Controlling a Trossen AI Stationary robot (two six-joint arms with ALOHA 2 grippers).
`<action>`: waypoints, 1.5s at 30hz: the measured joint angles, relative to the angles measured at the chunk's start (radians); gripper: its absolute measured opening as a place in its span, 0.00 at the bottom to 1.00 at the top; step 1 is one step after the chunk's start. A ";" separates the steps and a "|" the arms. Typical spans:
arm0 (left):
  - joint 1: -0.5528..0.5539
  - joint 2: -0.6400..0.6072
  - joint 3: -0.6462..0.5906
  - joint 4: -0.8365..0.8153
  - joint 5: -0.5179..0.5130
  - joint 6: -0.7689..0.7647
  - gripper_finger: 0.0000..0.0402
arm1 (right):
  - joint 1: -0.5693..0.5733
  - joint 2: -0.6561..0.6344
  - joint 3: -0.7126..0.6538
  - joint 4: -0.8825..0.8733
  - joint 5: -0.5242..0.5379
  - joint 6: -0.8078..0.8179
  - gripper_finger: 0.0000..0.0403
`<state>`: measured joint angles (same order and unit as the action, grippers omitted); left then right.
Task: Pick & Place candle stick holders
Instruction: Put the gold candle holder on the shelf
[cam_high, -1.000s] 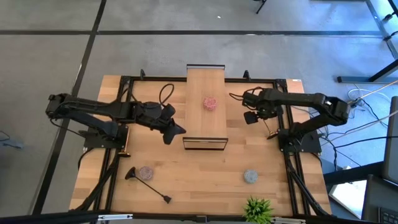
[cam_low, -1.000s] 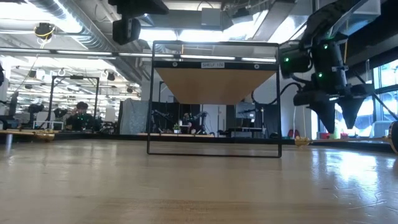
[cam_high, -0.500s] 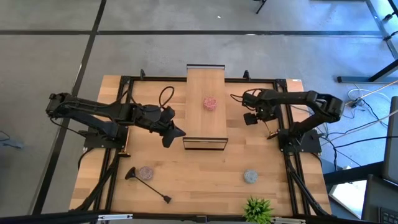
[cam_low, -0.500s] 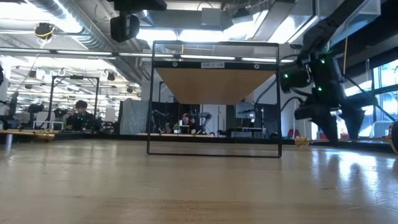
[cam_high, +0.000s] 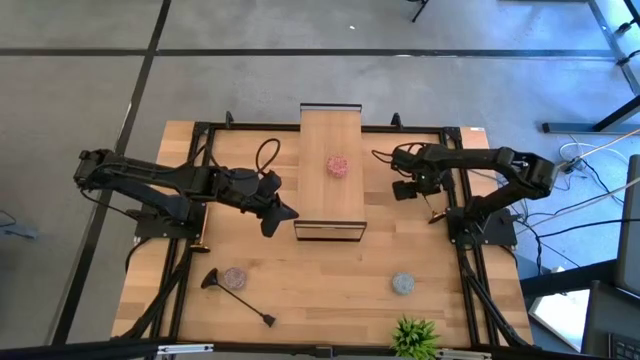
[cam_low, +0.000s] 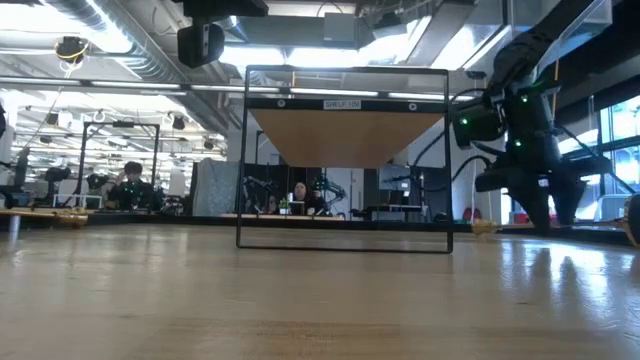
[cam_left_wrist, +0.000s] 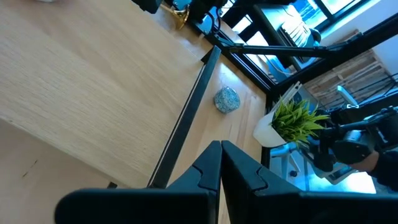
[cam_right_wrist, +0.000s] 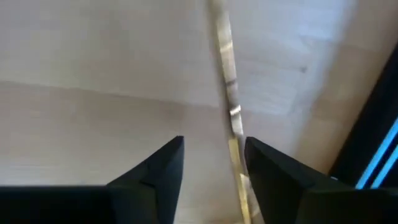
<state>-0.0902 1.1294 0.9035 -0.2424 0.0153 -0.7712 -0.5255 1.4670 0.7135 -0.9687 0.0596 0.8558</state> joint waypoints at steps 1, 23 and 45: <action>0.000 0.000 0.000 0.000 0.000 0.000 0.01 | 0.000 0.000 0.006 -0.012 0.000 0.000 0.39; 0.000 0.000 0.000 0.000 0.002 0.007 0.01 | 0.004 -0.002 0.035 -0.040 -0.065 0.012 0.01; -0.001 -0.004 0.001 0.007 -0.003 0.034 0.01 | 0.061 -0.090 0.255 -0.191 -0.024 0.053 0.00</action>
<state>-0.0910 1.1252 0.9043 -0.2354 0.0121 -0.7372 -0.4647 1.3769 0.9688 -1.1600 0.0352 0.9084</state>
